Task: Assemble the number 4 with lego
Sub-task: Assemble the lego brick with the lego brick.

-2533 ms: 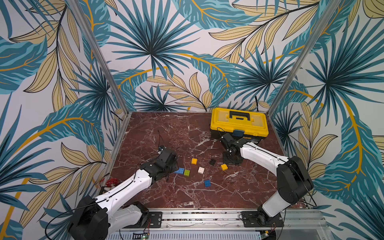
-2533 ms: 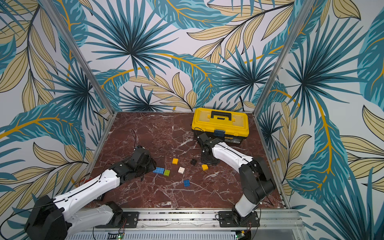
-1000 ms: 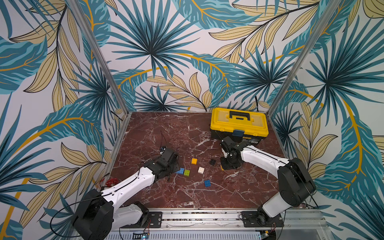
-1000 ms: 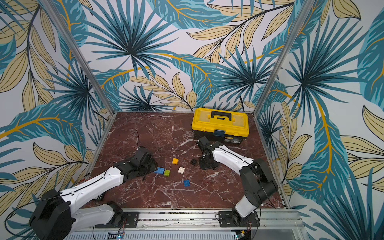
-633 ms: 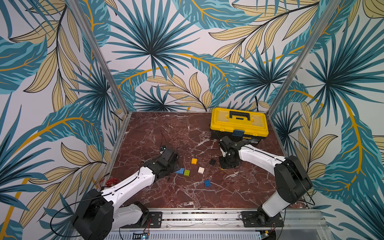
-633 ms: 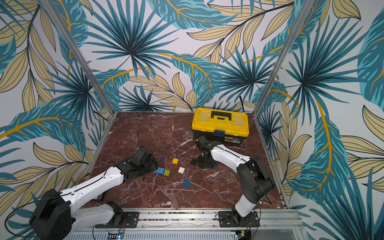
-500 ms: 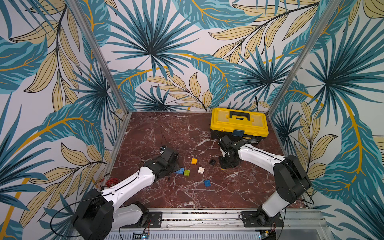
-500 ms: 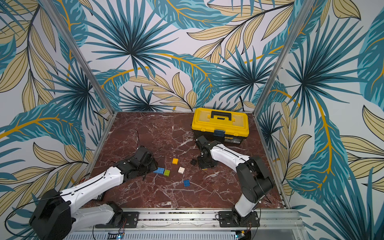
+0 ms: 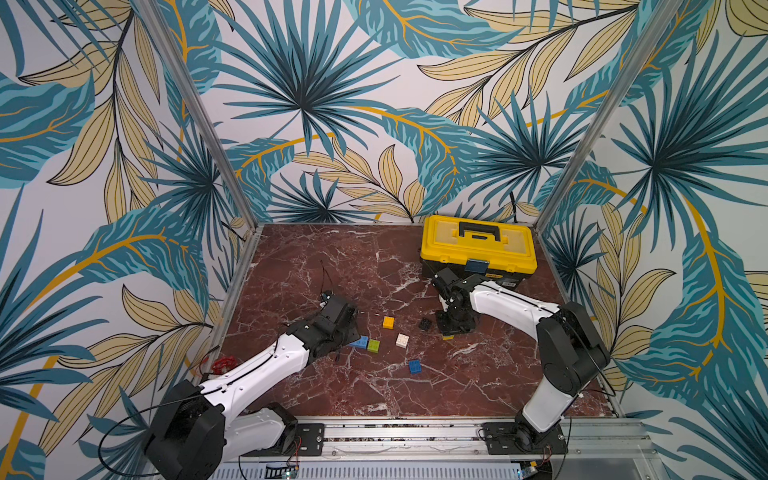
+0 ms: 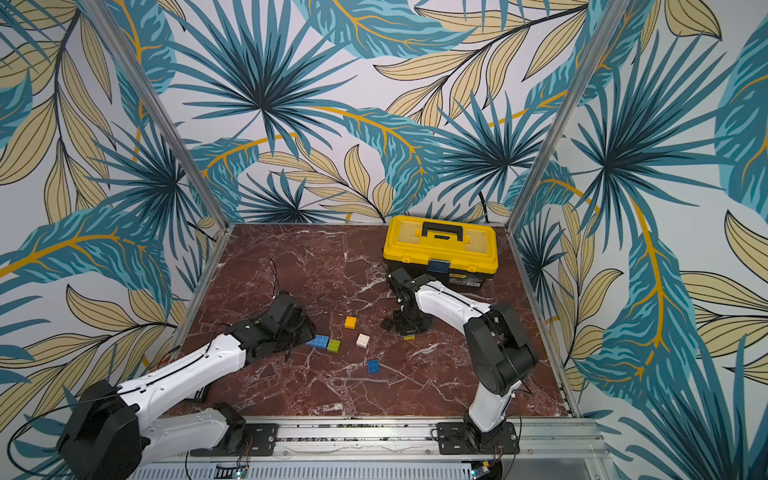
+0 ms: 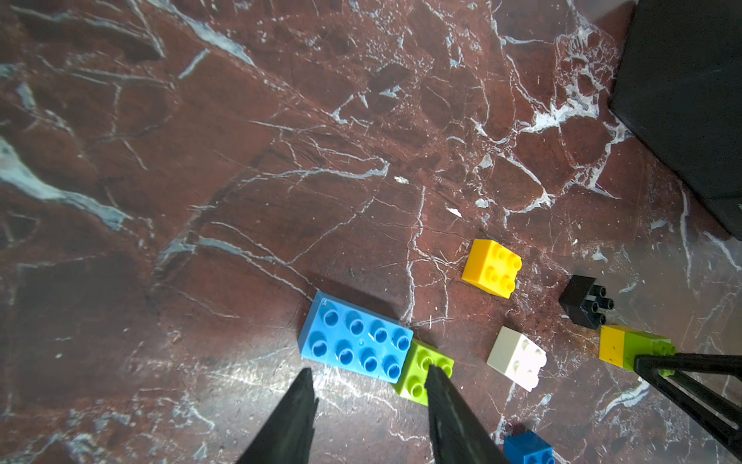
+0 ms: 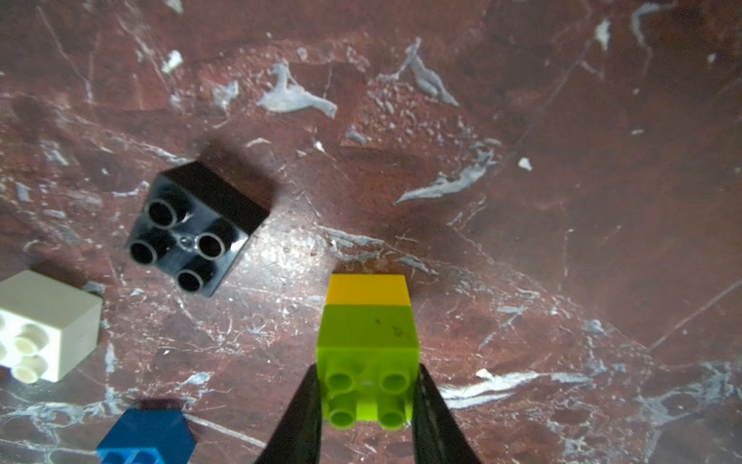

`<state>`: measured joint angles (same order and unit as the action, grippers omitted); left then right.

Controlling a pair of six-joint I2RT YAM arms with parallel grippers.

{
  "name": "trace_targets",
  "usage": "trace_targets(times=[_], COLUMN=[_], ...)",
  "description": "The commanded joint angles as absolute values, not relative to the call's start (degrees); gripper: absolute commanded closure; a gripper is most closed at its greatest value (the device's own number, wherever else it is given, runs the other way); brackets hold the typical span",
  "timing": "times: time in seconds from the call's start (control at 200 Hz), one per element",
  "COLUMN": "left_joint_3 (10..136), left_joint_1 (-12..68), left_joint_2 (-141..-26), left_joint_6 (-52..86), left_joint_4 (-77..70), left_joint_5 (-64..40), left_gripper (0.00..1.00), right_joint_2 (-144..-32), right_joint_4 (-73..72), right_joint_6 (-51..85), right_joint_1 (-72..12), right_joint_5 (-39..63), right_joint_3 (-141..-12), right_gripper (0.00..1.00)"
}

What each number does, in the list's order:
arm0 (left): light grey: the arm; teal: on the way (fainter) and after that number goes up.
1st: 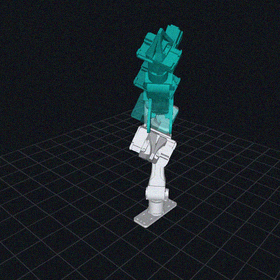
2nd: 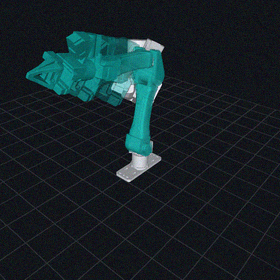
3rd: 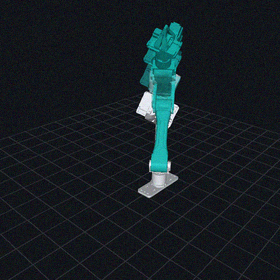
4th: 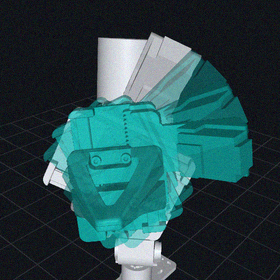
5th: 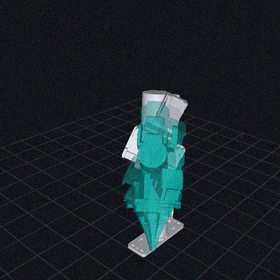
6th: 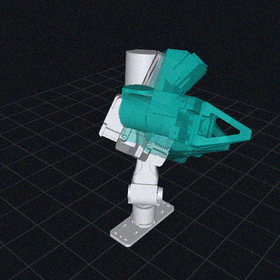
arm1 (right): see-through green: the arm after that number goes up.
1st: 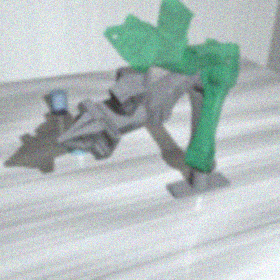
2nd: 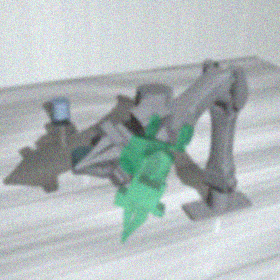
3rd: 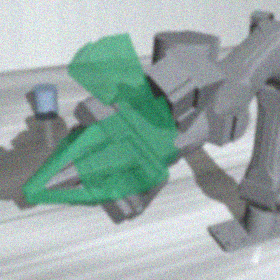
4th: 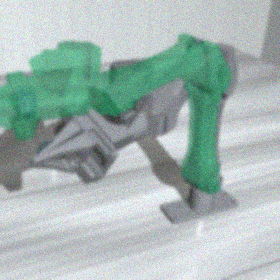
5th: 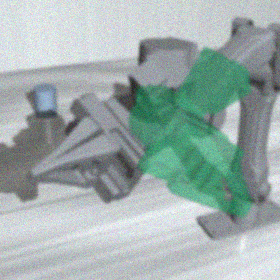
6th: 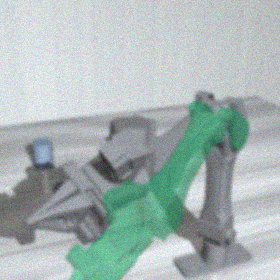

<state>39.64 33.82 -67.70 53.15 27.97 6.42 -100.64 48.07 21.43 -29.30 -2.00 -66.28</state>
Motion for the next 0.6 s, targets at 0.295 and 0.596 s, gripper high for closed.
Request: trace_targets(times=[0.295, 0.596], left_joint_3=[42.4, 43.9], left_joint_1=[34.0, 34.0], left_joint_2=[-64.4, -64.3], left_joint_6=[51.7, 51.1], left_joint_4=[30.6, 31.5], left_joint_5=[8.7, 9.5], left_gripper=[0.49, 0.48], right_joint_2=[-99.1, -88.1], right_joint_4=[48.4, 53.5], right_joint_6=[26.8, 28.0], right_joint_1=[-31.2, -33.3], right_joint_5=[-2.8, -2.7], right_joint_3=[-61.9, -66.2], right_gripper=[0.53, 0.35])
